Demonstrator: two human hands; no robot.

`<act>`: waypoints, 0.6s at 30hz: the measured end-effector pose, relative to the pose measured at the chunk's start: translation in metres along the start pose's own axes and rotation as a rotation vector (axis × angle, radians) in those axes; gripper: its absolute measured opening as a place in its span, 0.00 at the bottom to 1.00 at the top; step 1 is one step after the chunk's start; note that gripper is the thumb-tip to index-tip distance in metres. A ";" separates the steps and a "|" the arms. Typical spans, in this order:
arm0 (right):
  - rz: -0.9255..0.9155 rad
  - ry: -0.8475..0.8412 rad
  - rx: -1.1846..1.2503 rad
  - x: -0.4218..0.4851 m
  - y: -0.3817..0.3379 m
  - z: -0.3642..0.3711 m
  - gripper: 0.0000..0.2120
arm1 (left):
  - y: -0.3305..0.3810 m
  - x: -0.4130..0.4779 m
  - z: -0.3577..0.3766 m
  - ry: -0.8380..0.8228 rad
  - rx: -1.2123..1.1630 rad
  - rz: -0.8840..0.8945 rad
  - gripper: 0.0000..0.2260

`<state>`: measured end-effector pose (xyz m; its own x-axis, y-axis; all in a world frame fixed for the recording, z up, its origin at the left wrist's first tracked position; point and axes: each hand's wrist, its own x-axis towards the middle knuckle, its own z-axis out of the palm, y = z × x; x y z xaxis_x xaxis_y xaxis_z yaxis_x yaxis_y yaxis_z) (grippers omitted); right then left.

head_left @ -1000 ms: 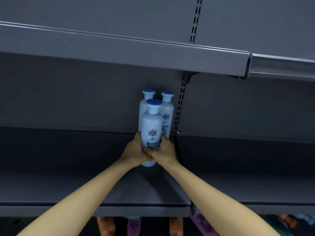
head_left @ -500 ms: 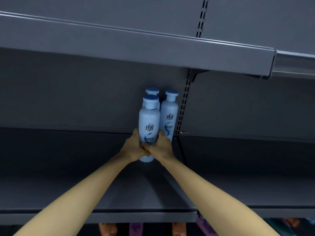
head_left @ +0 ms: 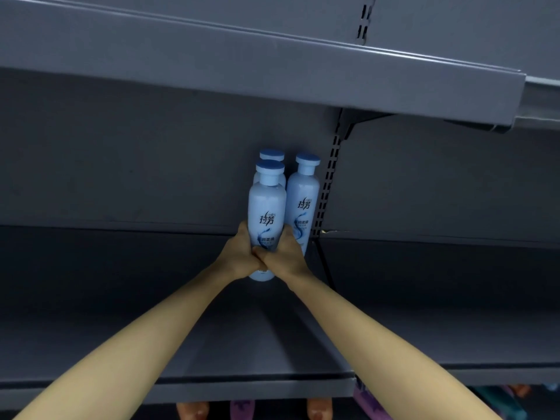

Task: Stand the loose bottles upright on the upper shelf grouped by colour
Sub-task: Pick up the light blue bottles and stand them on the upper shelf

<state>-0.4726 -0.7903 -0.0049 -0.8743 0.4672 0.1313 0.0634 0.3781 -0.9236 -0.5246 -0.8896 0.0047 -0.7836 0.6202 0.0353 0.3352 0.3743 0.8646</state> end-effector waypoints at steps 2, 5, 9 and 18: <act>-0.003 0.007 0.004 0.001 0.001 0.001 0.20 | -0.001 0.002 0.000 0.001 0.001 -0.004 0.37; 0.001 0.005 -0.013 0.003 0.001 0.002 0.20 | -0.002 0.004 0.000 -0.003 -0.004 0.000 0.37; -0.011 0.002 -0.026 0.005 0.001 0.003 0.21 | -0.004 0.005 0.001 -0.011 -0.029 0.020 0.41; -0.021 -0.002 -0.027 0.003 0.000 0.002 0.20 | -0.006 0.006 0.001 -0.030 -0.048 0.027 0.42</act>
<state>-0.4766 -0.7904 -0.0050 -0.8767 0.4569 0.1501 0.0574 0.4092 -0.9106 -0.5308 -0.8868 -0.0009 -0.7585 0.6502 0.0443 0.3295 0.3239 0.8868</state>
